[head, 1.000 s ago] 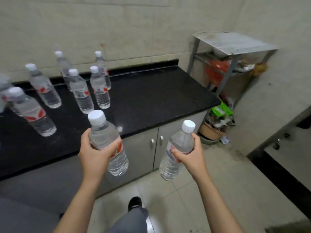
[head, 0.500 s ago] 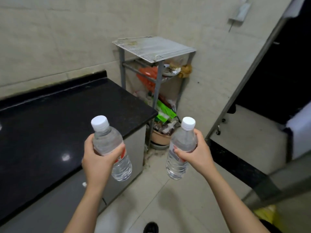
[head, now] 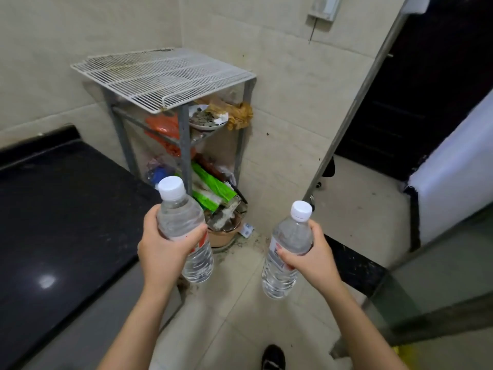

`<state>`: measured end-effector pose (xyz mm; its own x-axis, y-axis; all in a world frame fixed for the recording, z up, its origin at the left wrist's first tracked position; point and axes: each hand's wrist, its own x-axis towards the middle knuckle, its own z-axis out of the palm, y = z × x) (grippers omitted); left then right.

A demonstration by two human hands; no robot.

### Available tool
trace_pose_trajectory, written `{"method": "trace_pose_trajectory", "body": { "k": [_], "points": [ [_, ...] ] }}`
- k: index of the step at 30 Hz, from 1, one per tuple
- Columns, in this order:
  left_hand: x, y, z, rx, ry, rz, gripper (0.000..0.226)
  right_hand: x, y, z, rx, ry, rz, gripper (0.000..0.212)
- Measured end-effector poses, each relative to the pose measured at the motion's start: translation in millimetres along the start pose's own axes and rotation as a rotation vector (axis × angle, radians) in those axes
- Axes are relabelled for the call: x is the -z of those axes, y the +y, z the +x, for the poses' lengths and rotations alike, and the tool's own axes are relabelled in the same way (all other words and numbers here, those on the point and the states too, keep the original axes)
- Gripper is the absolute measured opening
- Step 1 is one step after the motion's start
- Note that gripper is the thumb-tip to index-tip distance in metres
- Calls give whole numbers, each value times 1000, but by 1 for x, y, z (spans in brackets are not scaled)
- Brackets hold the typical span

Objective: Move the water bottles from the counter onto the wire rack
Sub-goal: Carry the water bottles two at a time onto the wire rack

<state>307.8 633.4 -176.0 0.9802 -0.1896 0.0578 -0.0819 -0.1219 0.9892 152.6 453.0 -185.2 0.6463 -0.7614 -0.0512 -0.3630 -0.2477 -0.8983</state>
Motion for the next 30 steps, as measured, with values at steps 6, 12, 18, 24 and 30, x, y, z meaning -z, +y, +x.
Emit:
{"method": "trace_pose_trajectory", "body": {
  "k": [6, 12, 18, 24, 30],
  "points": [
    [-78, 15, 37, -47, 48, -11, 72, 33, 10, 100, 43, -68, 22, 69],
    [-146, 34, 71, -48, 218, -6, 63, 55, -1, 203, 160, -231, 30, 64],
    [-188, 52, 93, -83, 370, -46, 58, 56, -32, 282, 316, -327, 77, 60],
    [-208, 84, 148, -206, 378, -65, 60, 36, -81, 350, 476, -367, 121, 59],
    [-205, 129, 246, -428, 340, -144, 54, 10, -155, 428, 626, -191, 343, 59]
  ]
}}
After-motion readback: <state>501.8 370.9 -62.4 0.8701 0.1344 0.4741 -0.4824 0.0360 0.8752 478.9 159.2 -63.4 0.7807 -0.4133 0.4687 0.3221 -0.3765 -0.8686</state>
